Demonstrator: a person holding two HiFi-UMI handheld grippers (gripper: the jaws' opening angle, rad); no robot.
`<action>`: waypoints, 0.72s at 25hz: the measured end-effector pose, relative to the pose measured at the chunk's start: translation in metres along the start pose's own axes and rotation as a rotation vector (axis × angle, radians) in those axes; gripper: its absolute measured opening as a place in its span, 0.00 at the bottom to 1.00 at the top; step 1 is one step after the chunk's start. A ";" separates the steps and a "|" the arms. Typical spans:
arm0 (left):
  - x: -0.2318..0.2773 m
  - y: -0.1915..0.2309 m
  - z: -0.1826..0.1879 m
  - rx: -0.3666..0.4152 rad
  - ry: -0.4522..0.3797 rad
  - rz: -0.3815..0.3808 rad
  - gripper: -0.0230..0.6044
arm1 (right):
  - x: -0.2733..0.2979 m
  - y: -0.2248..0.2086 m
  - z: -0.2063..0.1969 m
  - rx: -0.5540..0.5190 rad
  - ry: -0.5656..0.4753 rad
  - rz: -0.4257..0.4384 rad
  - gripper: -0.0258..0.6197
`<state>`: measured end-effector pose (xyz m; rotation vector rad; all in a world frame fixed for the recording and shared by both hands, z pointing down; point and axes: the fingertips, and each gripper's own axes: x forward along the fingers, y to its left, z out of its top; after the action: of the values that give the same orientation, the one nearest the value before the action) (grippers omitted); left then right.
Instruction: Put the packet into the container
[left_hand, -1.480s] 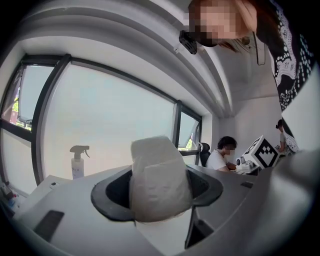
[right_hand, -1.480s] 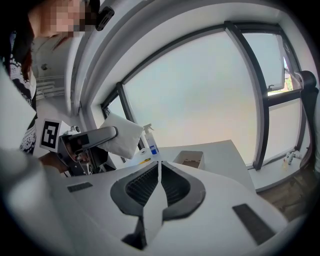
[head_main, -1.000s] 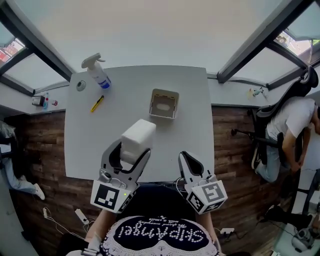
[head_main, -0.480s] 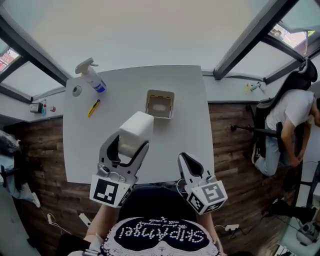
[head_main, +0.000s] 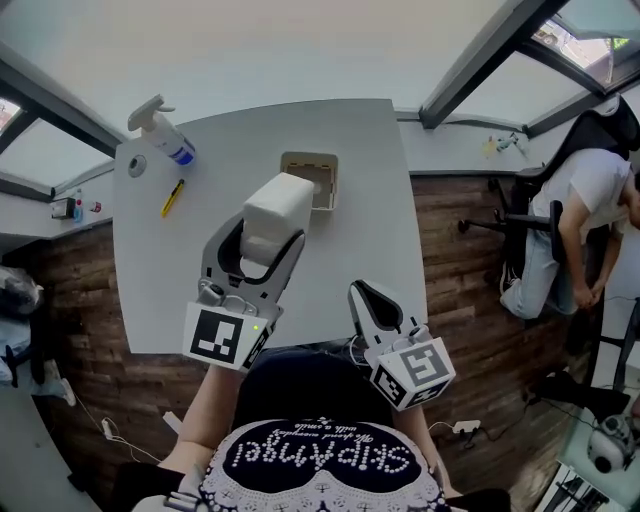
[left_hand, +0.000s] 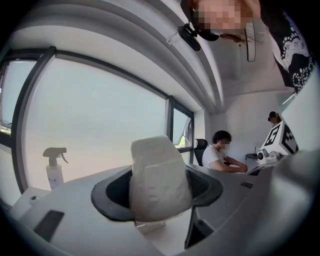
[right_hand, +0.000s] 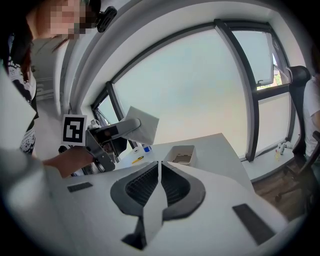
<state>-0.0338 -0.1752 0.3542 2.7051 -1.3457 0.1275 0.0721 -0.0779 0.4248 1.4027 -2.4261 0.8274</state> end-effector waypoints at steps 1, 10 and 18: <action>0.004 0.000 -0.003 -0.007 0.003 0.000 0.49 | 0.000 0.000 -0.001 0.000 0.005 0.000 0.08; 0.036 0.013 -0.018 -0.053 0.032 0.013 0.49 | 0.005 -0.002 -0.002 0.005 0.021 0.006 0.08; 0.060 0.013 -0.031 -0.068 0.052 -0.003 0.49 | 0.009 -0.005 -0.005 0.014 0.035 0.019 0.08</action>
<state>-0.0086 -0.2258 0.3929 2.6292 -1.3071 0.1478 0.0714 -0.0832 0.4347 1.3603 -2.4161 0.8678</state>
